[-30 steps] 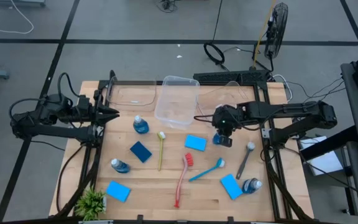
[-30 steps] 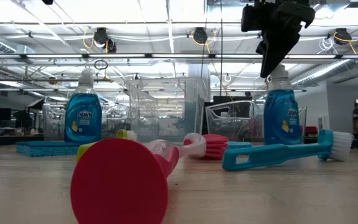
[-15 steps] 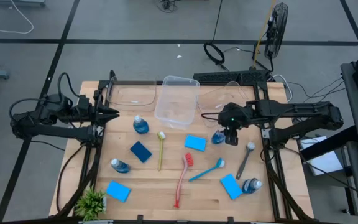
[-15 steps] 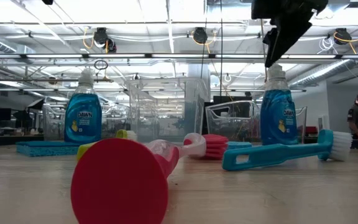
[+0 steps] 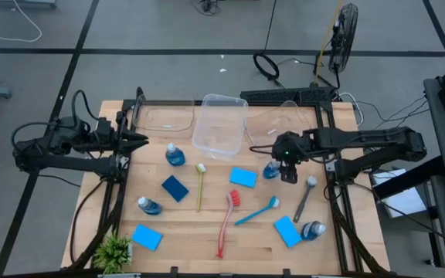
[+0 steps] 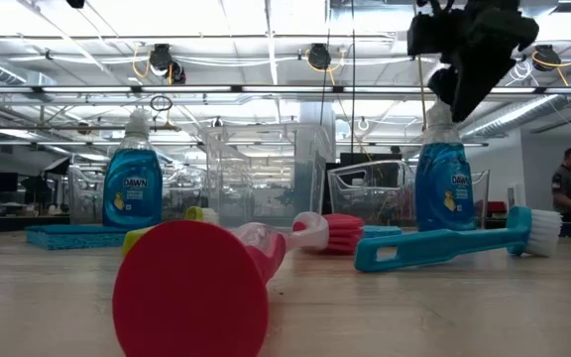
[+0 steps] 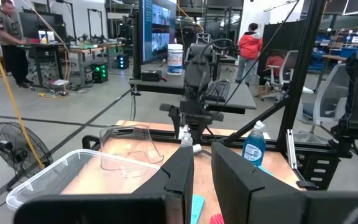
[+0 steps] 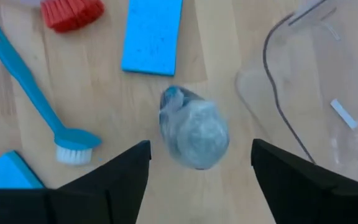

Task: Pick & Place Kitchen Sink Supplies
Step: Put the dish soap into the left transparent bin

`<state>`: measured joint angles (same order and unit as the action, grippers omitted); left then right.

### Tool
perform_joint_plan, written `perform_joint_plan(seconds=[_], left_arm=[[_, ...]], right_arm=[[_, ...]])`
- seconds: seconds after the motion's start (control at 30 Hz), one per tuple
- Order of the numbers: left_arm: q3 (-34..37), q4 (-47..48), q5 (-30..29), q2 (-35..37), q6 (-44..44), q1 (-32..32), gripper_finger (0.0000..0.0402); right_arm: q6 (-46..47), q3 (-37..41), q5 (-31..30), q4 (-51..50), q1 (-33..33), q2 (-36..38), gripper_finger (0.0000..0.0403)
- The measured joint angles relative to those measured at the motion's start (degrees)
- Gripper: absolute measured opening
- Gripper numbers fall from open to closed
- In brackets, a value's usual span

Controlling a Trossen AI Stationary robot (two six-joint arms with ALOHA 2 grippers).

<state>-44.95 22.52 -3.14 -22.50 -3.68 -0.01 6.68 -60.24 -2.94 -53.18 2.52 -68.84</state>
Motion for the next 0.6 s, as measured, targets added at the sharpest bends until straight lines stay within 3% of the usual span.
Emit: perform_joint_plan(seconds=[0.4, 0.6], left_arm=[[0.00, 0.00, -0.07, 0.00, 0.00, -0.02, 0.0063], [0.00, 0.00, -0.07, 0.00, 0.12, -0.02, 0.0063]], right_arm=[[-0.29, 1.24, 0.00, 4.68, 0.00, 0.02, 0.0268], [0.14, 1.24, 0.00, 4.74, 0.00, 0.02, 0.0241]])
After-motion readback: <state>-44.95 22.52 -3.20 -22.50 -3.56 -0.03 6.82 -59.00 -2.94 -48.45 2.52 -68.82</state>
